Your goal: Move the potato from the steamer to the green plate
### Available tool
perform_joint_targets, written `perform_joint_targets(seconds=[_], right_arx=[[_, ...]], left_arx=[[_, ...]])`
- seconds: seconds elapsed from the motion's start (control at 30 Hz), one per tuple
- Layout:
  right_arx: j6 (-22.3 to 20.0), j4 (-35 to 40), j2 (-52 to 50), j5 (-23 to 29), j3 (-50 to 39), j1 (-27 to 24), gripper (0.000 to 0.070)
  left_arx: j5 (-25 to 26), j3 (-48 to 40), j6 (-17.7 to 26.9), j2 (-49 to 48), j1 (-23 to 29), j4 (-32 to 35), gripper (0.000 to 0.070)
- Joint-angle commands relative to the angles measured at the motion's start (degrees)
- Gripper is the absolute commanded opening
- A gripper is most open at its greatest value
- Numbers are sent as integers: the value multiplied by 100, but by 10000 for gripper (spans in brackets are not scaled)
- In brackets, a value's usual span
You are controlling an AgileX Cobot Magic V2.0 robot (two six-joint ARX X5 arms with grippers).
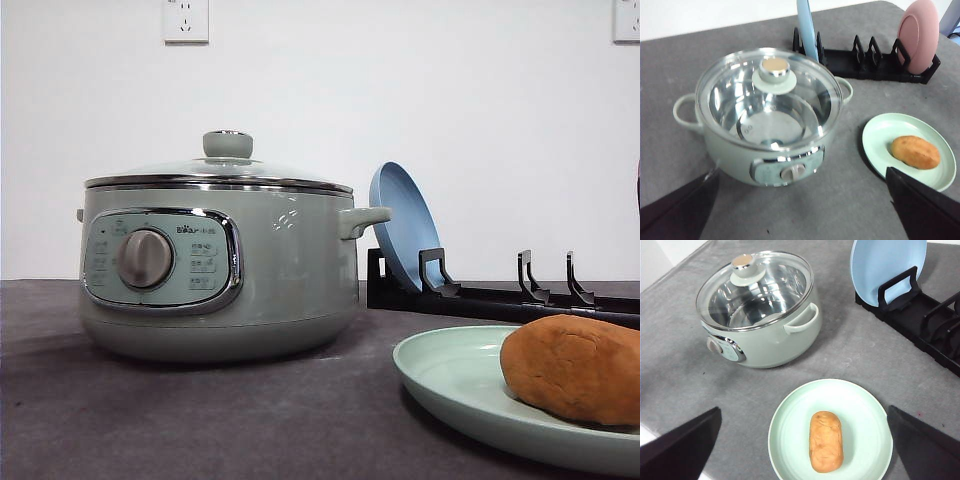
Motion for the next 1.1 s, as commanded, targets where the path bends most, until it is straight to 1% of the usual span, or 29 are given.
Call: perform_joint_targets(seconds=[0.0,0.23,0.27,0.3,0.33,0.37,0.4,0.43,0.47,0.5,0.9,1.07], right_arx=[[-26,183,-83,0,-63,31,700],[2,305,-169,-10,-204,31,700],[2,325,-169,-13,-204,31,700],[2,345,-169,-11,-204,31,700],[8,345,-169,-23,-204,31,680],[28,340,-169,-41,-204,31,548],[42,333,-169,-53,-204,31,295],[46,323,-169,-65,-204,31,22],[42,333,-169,-63,-204,31,20],[41,344,-169,-61,-204,31,30],[59,373,-171,2,-202,31,30],[59,501,-171,4,-202,31,30]], left_arx=[[13,55,-133,-65,-33,40,700],[13,55,-115,-159,-33,-52,700],[11,55,-94,-159,-33,-81,678],[11,55,-83,-159,-33,-111,593],[11,55,-83,-159,-33,-153,385],[13,55,-83,-159,-33,-199,162],[11,55,-67,-156,-33,-244,0],[7,55,-59,-156,-33,-252,28],[9,55,-63,-156,-31,-246,9],[7,55,-67,-156,-33,-237,10],[9,57,-69,-169,-31,-198,17],[9,57,-67,-169,-33,-198,17]])
